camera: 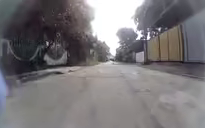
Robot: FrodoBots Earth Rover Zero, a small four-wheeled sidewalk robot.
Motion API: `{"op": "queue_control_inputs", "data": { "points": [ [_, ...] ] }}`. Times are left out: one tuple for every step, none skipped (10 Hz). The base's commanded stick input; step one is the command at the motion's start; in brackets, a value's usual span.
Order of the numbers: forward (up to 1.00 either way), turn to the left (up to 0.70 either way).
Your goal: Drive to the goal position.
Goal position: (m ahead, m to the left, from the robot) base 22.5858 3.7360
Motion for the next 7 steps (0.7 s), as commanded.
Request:
{"op": "queue_control_inputs", "data": {
  "points": [
    [1.0, 0.1],
    [1.0, 0.01],
    [1.0, -0.08],
    [1.0, -0.4],
    [1.0, -0.4],
    [1.0, -0.4],
    [1.0, -0.4]
  ]
}}
